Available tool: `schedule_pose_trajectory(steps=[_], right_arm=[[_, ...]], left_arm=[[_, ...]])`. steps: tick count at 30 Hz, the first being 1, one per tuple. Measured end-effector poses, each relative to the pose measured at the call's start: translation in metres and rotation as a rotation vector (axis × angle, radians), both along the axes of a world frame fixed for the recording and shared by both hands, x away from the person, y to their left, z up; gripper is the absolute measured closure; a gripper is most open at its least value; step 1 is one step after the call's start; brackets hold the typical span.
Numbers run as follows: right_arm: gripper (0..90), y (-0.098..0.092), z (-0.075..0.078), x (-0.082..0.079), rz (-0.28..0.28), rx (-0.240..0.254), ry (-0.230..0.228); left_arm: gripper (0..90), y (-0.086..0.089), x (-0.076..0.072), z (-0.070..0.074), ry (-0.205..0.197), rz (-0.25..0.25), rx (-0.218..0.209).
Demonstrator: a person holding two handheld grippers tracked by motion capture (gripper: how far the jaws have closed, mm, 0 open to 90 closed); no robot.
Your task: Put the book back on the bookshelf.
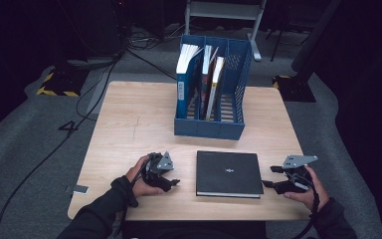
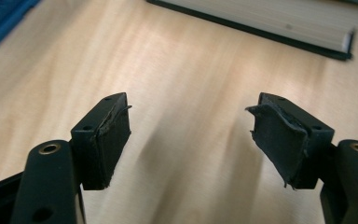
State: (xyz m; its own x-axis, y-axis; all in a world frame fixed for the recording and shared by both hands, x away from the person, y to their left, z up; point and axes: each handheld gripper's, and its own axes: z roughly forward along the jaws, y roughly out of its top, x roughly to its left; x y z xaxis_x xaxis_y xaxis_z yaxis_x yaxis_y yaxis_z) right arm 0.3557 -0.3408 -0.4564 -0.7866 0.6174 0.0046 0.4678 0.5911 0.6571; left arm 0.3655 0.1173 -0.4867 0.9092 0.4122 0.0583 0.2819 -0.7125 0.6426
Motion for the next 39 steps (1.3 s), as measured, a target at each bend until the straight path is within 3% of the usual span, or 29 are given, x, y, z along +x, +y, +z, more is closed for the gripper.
schedule_pose_trajectory(steps=[3,8,12,18,26,29,34,39], right_arm=[[32.9,-0.003,-0.007,-0.004,0.025,-0.024,0.036],[32.5,0.001,-0.022,-0.006,0.08,-0.075,0.088],[30.9,0.008,-0.026,-0.007,0.128,-0.085,0.081],[31.8,0.001,-0.022,-0.005,0.104,-0.011,0.051],[33.0,0.001,-0.026,-0.003,0.112,-0.009,0.058],[33.9,0.002,-0.023,-0.005,0.117,-0.012,0.035],[34.0,0.008,-0.025,-0.008,0.169,0.03,0.025],[33.0,0.01,-0.027,-0.007,0.187,0.067,0.025]], left_arm=[[25.8,0.0,-0.005,-0.003,0.035,-0.025,-0.036],[24.3,-0.001,-0.007,-0.007,0.053,-0.056,-0.031],[23.3,-0.001,-0.006,-0.011,0.062,-0.057,-0.04],[16.1,0.003,-0.001,-0.017,0.046,-0.068,-0.08],[15.3,0.003,0.002,-0.017,0.045,-0.08,-0.081],[15.3,0.004,0.003,-0.017,0.049,-0.085,-0.083],[15.3,0.005,0.004,-0.017,0.046,-0.085,-0.081],[15.2,0.004,0.004,-0.017,0.046,-0.079,-0.08]])
